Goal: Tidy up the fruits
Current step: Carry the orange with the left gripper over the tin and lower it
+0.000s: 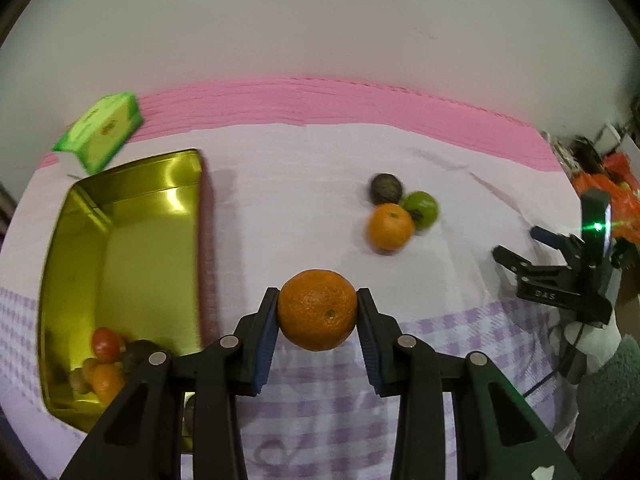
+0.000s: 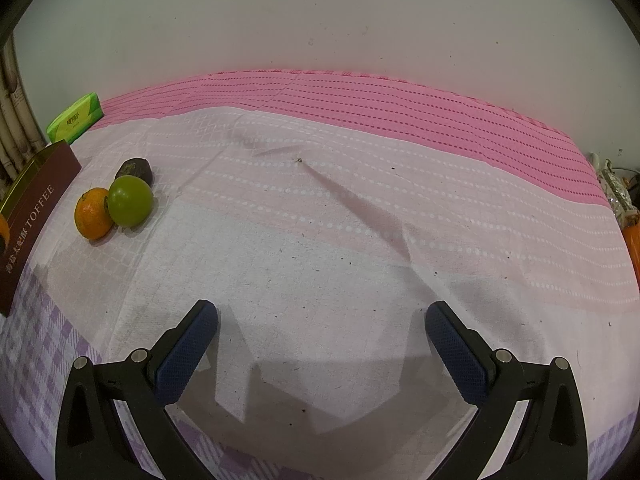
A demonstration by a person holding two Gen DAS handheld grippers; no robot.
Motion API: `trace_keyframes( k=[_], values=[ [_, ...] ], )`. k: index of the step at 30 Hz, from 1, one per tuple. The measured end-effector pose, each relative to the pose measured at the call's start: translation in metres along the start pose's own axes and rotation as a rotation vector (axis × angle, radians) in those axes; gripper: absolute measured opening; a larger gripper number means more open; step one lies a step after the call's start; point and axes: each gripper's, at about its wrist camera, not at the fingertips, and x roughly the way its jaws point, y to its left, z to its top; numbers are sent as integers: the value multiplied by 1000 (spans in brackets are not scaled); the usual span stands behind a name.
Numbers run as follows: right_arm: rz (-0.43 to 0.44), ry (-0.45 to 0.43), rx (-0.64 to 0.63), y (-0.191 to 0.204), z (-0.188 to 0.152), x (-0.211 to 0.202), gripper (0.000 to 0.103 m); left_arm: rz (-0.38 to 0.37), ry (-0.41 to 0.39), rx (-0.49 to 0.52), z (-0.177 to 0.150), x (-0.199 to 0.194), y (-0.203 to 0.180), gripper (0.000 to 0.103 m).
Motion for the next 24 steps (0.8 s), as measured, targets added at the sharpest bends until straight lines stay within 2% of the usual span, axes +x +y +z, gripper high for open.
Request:
trace_keyframes(
  k=[15, 24],
  values=[
    [0, 0, 1, 0, 0, 0, 103, 124, -7, -84, 1, -7, 66, 34],
    [0, 0, 1, 0, 0, 0, 103, 186, 15, -155, 1, 0, 108, 34]
  ],
)
